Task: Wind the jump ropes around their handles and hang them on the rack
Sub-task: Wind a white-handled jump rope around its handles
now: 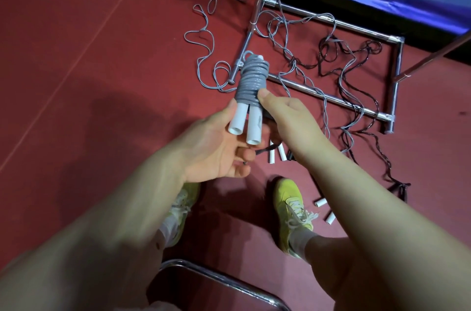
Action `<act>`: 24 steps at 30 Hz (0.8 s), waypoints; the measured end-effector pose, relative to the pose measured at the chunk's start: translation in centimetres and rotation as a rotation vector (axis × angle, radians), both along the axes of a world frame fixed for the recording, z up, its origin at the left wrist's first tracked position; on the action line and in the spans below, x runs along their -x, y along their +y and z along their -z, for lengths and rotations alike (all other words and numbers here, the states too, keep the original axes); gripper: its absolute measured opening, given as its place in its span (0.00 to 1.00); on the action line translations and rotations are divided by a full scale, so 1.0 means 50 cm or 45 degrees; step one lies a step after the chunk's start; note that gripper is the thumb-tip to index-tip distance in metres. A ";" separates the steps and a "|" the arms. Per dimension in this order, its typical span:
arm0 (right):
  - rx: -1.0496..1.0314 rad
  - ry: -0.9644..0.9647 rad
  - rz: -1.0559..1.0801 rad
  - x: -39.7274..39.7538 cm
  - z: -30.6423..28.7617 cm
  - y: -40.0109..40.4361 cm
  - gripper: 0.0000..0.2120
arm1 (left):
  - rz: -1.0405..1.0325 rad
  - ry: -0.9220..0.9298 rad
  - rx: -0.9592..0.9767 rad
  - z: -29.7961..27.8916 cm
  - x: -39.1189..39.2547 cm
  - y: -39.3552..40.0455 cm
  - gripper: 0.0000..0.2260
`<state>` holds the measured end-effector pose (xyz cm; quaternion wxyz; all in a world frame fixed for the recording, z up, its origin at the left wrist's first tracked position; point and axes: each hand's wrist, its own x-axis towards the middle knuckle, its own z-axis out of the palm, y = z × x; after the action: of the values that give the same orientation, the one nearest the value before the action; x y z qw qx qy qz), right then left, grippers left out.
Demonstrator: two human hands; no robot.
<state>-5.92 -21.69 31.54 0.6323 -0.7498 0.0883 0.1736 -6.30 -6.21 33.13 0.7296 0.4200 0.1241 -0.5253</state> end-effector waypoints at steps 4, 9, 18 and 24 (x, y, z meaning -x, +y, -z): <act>0.097 0.018 -0.057 0.000 -0.004 0.005 0.25 | 0.006 0.061 0.059 0.002 -0.001 0.004 0.25; 0.380 0.121 -0.196 0.001 -0.004 0.004 0.27 | 0.025 0.128 -0.079 0.005 -0.003 0.005 0.24; 0.483 0.321 -0.291 0.006 0.003 0.002 0.34 | 0.078 -0.070 -0.595 0.013 0.001 -0.008 0.23; 0.224 0.542 -0.279 0.003 0.018 -0.004 0.39 | 0.015 -0.314 -0.809 0.025 0.006 -0.012 0.11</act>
<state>-6.08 -21.89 30.62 0.5092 -0.7536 0.1523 0.3868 -6.61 -6.84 31.88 0.5687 0.6874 0.1899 -0.4098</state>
